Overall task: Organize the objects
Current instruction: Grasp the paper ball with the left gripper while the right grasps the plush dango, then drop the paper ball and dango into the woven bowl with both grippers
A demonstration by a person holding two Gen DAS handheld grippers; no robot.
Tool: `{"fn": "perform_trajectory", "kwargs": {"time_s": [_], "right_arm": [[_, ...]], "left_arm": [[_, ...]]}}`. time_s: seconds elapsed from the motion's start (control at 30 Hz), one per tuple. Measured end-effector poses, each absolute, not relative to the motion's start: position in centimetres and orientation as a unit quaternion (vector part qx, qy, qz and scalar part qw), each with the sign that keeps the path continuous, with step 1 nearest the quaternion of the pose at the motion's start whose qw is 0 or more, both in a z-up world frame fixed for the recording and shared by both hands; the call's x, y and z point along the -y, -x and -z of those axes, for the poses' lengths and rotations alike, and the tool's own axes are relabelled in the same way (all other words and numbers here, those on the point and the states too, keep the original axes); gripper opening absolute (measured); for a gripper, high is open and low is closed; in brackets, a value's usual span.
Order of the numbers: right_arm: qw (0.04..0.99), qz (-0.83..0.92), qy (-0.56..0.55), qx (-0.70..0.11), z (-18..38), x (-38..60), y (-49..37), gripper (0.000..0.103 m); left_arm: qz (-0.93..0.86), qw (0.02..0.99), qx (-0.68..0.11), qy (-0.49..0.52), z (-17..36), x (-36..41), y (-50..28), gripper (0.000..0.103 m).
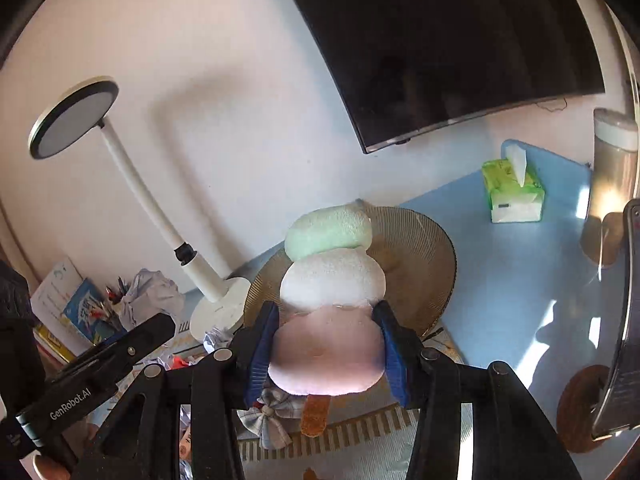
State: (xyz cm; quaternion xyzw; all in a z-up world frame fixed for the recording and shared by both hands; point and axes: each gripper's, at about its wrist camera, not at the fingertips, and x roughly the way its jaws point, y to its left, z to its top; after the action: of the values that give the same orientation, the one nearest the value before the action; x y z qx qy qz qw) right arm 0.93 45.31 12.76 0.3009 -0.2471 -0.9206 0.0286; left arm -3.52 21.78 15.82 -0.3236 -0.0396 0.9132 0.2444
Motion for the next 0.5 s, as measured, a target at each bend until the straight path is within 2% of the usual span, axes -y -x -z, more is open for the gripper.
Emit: {"fn": "perform_trajectory", "kwargs": {"time_s": [0.1,0.13,0.17,0.2,0.23,0.3,0.5], "right_arm": [[0.016,0.907,-0.311,0.283,-11.6,-47.2,1.6,0.048],[0.011,0.908,-0.312,0.279,-11.5,-47.5,2.5,0.050],[0.010,0.907,-0.319,0.276,-11.3,-47.6,3.2,0.056],[0.012,0.904,-0.325,0.278,-11.1,-47.9,3.8,0.060],[0.014,0.902,-0.326,0.283,-10.9,-48.2,4.0,0.062],[0.013,0.904,-0.324,0.280,-10.8,-48.4,3.7,0.062],[0.045,0.908,-0.328,0.257,-11.0,-46.3,0.8,0.063]], "left_arm": [[-0.904,0.250,0.060,0.342,-14.6,-23.4,6.6,0.050],[-0.902,0.255,0.061,0.344,-14.2,-24.0,7.3,0.054],[-0.899,0.263,0.063,0.345,-13.8,-24.5,8.1,0.055],[-0.892,0.277,0.063,0.351,-13.4,-25.0,8.7,0.065],[-0.887,0.283,0.066,0.358,-13.0,-25.2,9.3,0.082],[-0.883,0.280,0.087,0.366,-12.4,-24.7,9.7,0.090],[-0.893,0.264,0.127,0.342,-13.4,-19.9,6.4,0.090]]}}
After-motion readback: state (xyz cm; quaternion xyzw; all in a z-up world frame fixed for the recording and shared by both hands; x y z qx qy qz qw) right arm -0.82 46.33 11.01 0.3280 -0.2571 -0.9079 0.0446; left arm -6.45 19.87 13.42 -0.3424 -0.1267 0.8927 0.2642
